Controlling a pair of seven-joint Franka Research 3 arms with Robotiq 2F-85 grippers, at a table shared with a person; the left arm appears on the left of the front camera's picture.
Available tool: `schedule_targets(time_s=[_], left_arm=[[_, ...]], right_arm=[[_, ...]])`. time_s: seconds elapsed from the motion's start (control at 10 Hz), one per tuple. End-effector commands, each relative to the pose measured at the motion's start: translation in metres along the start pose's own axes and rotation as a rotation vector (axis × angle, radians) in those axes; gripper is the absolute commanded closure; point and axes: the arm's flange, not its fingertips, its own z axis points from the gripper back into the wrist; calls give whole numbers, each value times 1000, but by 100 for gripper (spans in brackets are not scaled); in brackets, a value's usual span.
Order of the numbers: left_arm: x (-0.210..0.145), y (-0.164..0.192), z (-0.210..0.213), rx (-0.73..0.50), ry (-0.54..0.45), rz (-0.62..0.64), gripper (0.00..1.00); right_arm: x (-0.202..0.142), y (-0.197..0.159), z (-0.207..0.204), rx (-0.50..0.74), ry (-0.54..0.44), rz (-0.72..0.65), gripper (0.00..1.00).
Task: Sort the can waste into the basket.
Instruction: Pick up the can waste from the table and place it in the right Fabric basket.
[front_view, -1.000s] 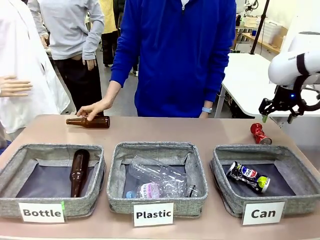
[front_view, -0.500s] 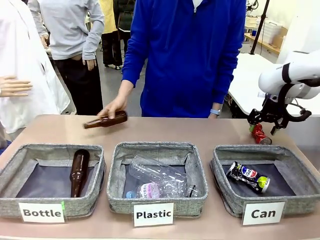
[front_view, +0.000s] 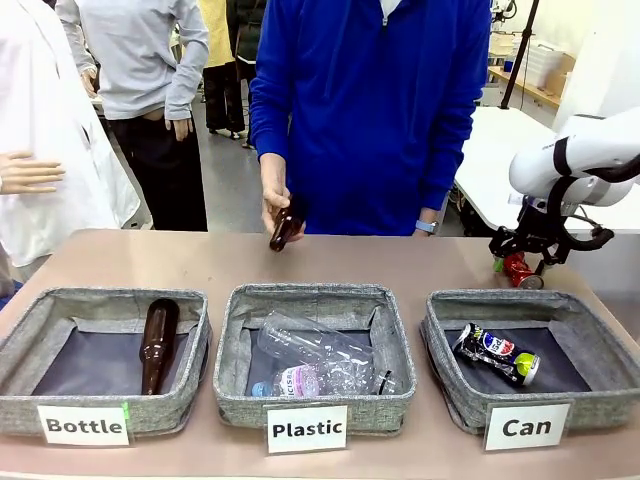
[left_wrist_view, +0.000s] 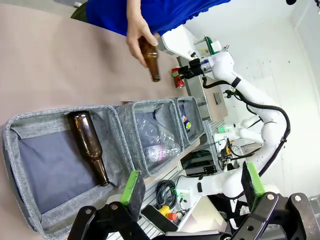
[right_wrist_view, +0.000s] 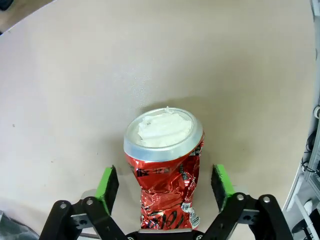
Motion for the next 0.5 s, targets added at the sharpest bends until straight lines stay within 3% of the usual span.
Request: schedule_targets(time_s=[0.0,0.1,0.2,0.4], left_arm=[[-1,-1,3,-7,4,-3,0],[-1,-1,3,-7,4,-3,0],[-1,-1,3,-7,4,-3,0],[-1,-1,3,-7,4,-3,0]], right_arm=[[8,4,5,-4,32,27,60],[8,5,5,-4,37,27,73],[10,6,4,-2,38,31,100],[11,7,4,-5,40,25,100]])
